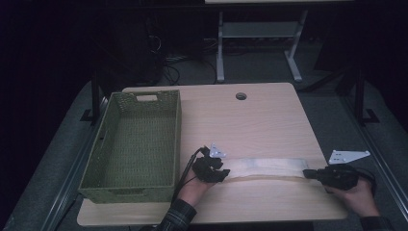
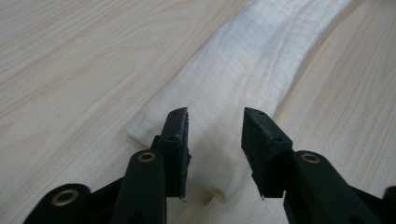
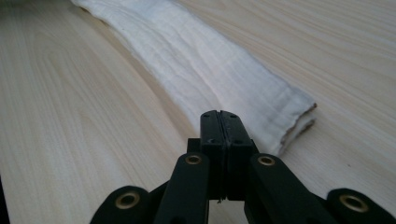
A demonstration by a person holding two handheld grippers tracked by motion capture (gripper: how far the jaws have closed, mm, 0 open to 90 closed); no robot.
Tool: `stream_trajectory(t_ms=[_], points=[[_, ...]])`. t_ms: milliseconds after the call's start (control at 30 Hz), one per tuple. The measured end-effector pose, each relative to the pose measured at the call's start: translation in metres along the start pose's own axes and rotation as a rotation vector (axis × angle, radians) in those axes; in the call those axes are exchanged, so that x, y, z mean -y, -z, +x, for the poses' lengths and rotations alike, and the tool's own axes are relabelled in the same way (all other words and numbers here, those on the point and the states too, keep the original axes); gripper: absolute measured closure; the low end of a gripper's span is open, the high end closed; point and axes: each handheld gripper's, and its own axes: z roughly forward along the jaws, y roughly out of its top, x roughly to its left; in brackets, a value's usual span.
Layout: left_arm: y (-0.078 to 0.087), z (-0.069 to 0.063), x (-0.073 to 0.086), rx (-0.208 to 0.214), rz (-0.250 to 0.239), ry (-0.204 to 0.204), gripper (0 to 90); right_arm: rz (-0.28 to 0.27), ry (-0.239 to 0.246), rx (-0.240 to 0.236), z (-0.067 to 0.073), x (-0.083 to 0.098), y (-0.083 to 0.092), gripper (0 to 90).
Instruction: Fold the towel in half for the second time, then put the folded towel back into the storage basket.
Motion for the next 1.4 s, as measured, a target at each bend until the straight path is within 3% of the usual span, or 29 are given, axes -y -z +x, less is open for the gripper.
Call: stream_trajectory(t_ms=[367, 533, 700, 933, 1400], points=[[-0.002, 0.002, 0.000, 0.003, -0.002, -0.029, 48.4, 0.037, 0.006, -0.028, 0.004, 0.000, -0.010, 89.6], [-0.003, 0.001, 0.000, 0.012, -0.012, -0.019, 46.8, 0.067, 0.006, -0.021, 0.002, 0.001, -0.015, 89.7], [-0.004, 0.001, -0.001, 0.011, -0.019, -0.035, 46.2, 0.073, 0.003, 0.001, -0.001, -0.003, -0.018, 89.8], [-0.005, 0.001, -0.001, 0.012, -0.012, -0.038, 44.9, 0.079, 0.009, 0.033, -0.015, -0.013, -0.027, 89.8], [-0.008, 0.002, -0.001, -0.001, -0.022, -0.047, 32.1, 0.083, 0.007, 0.064, -0.038, -0.035, -0.045, 89.8]])
